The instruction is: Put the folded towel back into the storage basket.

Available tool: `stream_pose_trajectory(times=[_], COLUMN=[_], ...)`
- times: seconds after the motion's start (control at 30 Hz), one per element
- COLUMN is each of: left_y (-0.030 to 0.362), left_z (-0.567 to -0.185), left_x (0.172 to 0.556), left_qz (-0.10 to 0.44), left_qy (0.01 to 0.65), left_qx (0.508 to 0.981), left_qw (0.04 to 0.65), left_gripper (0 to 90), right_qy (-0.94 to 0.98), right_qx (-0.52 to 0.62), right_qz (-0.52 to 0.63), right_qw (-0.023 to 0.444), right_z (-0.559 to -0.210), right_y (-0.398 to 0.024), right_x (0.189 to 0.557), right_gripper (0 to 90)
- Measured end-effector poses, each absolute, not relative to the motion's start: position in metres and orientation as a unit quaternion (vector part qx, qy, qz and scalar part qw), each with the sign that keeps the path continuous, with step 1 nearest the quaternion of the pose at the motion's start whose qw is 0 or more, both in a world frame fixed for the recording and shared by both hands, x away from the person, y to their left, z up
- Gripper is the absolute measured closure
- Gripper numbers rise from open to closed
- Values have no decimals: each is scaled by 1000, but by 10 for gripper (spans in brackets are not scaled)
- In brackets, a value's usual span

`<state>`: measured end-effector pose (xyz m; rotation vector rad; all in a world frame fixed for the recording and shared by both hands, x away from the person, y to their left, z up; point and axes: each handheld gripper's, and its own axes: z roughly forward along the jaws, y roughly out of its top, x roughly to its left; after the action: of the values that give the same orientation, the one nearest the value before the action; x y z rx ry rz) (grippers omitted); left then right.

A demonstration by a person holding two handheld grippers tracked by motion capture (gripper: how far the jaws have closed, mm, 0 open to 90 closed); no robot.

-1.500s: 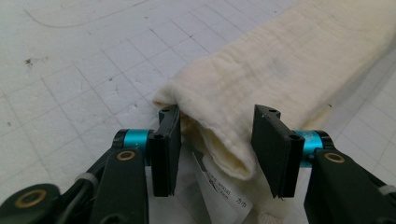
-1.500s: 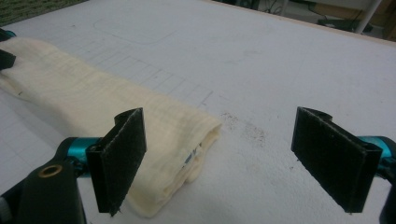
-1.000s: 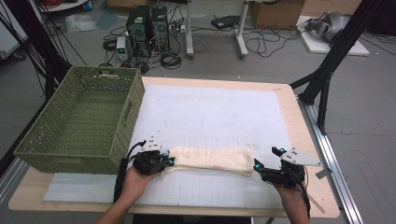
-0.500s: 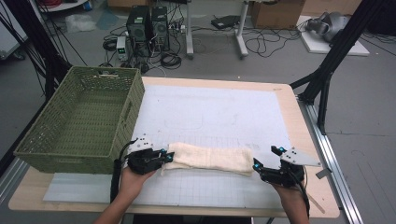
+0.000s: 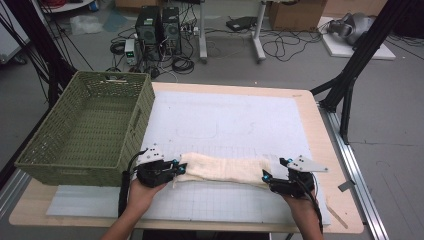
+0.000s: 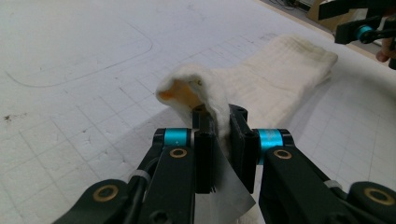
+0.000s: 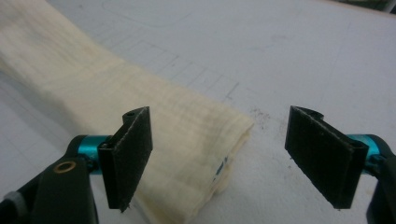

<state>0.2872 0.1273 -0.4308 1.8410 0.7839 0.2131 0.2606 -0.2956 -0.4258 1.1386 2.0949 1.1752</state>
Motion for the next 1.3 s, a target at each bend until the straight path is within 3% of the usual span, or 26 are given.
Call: stream_pose_trajectory(times=[0.43,0.57,0.73,0.93,1.3], left_y=[126,127,127,126,133], left_z=[-431,-431,-431,-431,-425], left_x=[286,285,286,285,283], left_qz=[104,106,108,112,124], left_qy=[319,318,316,314,310], left_qx=[778,778,779,783,777], left_qw=[531,531,530,526,533], left_gripper=[814,813,813,812,811], right_qy=[791,797,796,801,807], right_qx=[437,443,443,437,408], right_qz=[365,367,377,384,396], right_qw=[223,186,169,143,159], right_z=[-446,-450,-450,-448,-440], right_y=[-288,-287,-290,-288,-287], right_x=[270,272,273,272,270], right_gripper=[316,436,490,760,800])
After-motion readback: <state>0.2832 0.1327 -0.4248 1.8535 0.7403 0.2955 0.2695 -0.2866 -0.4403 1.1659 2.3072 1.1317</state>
